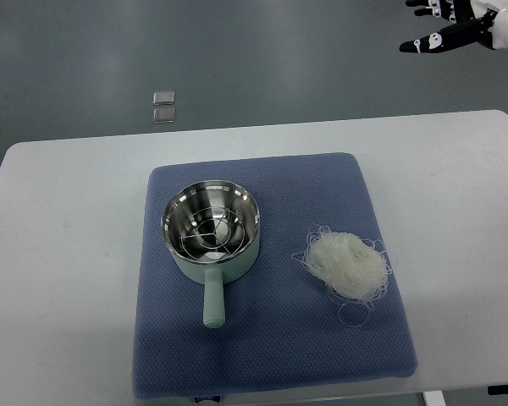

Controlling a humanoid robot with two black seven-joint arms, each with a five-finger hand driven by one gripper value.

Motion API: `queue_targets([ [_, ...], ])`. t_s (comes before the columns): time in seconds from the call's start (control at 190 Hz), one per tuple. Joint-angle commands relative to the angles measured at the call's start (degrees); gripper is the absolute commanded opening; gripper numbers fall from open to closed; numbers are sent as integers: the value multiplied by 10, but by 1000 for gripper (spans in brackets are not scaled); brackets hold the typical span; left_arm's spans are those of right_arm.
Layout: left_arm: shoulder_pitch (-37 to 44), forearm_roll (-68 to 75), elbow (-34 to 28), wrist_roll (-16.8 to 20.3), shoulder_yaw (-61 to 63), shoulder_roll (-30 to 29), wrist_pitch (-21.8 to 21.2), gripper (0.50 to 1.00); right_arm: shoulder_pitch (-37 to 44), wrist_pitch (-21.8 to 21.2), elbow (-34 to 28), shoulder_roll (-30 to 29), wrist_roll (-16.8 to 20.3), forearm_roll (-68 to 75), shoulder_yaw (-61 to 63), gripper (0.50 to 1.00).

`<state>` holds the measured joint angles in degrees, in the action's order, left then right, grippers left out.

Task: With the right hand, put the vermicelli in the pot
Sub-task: 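Lower the open right hand toward the white vermicelli bundle, then close the right hand fingers around the vermicelli bundle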

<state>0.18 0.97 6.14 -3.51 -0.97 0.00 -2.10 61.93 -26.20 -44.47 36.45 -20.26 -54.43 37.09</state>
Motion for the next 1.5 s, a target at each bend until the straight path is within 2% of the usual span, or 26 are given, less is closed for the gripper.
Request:
queue_targets([
  [0.0,0,0,0,0,-1,0,0,1000,13,-62,-14,11,-96,-75,1,924],
  [0.089,0,0,0,0,-1,0,0,1000,19,-88,-45,35,-147,-115,-3,924],
  [0.357,0,0,0,0,-1,0,0,1000,1,-88,-216,96,-147,-221,-7,924],
  [0.446,0,0,0,0,-1,0,0,1000,-11,-88,-241,96,-147,-258,-15,924],
  [0.73,0,0,0,0,-1,0,0,1000,-36,-88,-237,88,-147,-269,-32,924],
  [1.182,0,0,0,0,-1,0,0,1000,-165,-88,-243,59,-147,-293,-42,924],
  [1.497,0,0,0,0,-1,0,0,1000,-226,-47,-241,17,-147,-302,-54,919],
])
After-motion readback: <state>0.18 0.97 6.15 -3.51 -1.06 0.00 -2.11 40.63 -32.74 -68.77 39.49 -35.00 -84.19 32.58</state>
